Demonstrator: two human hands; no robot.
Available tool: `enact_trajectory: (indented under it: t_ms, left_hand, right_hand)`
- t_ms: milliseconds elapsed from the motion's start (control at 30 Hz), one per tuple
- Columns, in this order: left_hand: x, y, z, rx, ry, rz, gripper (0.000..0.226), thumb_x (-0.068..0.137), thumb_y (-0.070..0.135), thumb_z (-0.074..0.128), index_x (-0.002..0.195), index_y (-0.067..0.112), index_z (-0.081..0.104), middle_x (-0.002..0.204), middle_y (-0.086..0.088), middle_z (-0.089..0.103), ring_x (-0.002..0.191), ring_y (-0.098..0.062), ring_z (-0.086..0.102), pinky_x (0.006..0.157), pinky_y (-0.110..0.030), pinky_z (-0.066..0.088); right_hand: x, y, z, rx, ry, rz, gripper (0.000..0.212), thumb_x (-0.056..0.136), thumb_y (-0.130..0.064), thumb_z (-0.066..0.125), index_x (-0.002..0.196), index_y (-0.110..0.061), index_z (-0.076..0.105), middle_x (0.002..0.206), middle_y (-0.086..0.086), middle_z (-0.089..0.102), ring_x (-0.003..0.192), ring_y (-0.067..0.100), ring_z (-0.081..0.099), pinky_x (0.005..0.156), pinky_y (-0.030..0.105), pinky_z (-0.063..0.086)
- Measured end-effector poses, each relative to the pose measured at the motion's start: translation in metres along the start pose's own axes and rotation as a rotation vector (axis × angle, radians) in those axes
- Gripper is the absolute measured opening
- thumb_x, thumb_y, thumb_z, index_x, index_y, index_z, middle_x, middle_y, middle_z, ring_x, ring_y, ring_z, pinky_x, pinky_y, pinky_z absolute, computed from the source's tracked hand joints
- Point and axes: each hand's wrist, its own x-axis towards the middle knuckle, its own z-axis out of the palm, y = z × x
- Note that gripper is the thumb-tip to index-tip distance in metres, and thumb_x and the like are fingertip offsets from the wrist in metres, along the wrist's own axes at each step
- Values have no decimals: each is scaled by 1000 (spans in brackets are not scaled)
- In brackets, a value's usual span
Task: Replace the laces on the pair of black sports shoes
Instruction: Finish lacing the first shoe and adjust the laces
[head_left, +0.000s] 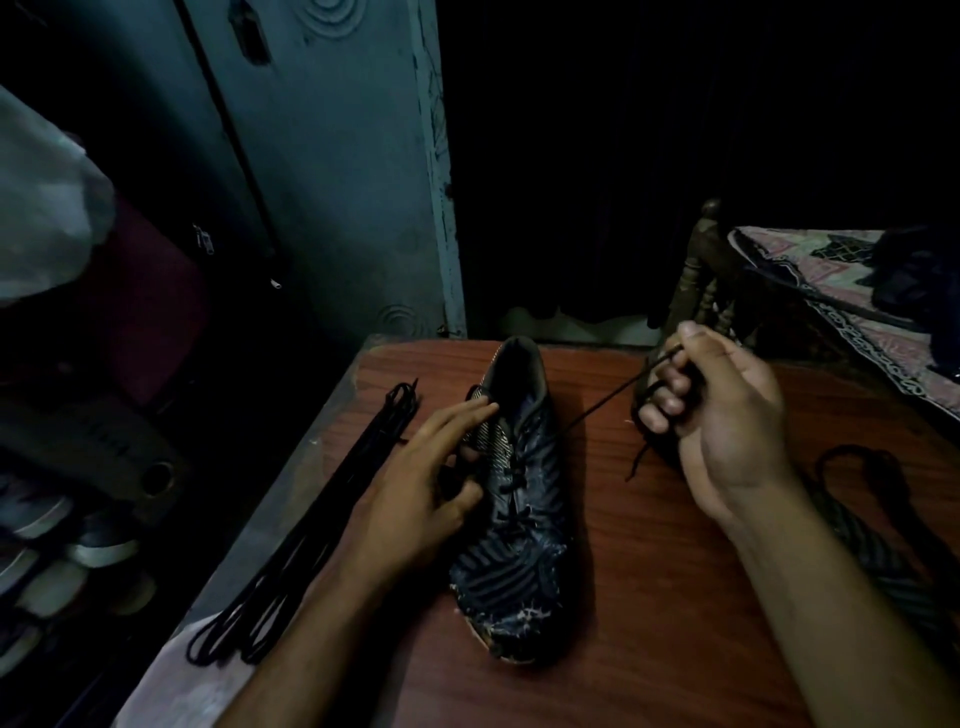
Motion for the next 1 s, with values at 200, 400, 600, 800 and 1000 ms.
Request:
enact_trajectory:
  t_ms: [200, 400, 600, 800, 1000]
  left_hand:
    - [-1, 2, 0, -15, 6, 2, 79, 79, -14, 61, 144, 29, 56, 149, 20, 46, 112, -14, 60, 85, -13, 47]
    - [-3, 9, -4, -83, 232, -38, 67, 77, 2, 47, 134, 36, 60, 133, 16, 53, 104, -17, 63, 82, -14, 49]
    - [40, 9, -25, 324, -35, -11, 65, 85, 14, 48, 148, 28, 51, 151, 11, 45, 135, -5, 43, 104, -14, 32]
    - [63, 8, -33, 521, -73, 132, 20, 94, 14, 72, 112, 21, 74, 102, 11, 67, 97, -13, 66, 79, -20, 49]
    - [43, 63, -43, 238, -50, 6, 29, 93, 9, 74, 85, 36, 74, 80, 9, 72, 68, -11, 73, 66, -43, 61]
  right_hand:
    - [-6, 6, 5, -73, -24, 1, 39, 104, -20, 48, 65, -17, 51, 55, -4, 39, 46, 11, 29, 41, 22, 27]
    - [-9, 14, 0, -443, -365, -112, 31, 90, -24, 59, 66, -4, 55, 59, -4, 51, 56, 11, 46, 51, 24, 37]
    - [-3, 11, -15, -1134, -640, -150, 45, 88, -39, 63, 59, -7, 49, 55, 9, 50, 48, 15, 45, 51, 34, 37]
    - [-2, 13, -18, -1299, -627, -131, 48, 95, -40, 61, 57, -10, 63, 50, 3, 59, 44, 16, 50, 50, 33, 41]
    - [-14, 25, 2, -1043, -528, -460, 30, 83, -40, 75, 109, -32, 62, 96, -24, 53, 87, -8, 49, 73, 7, 36]
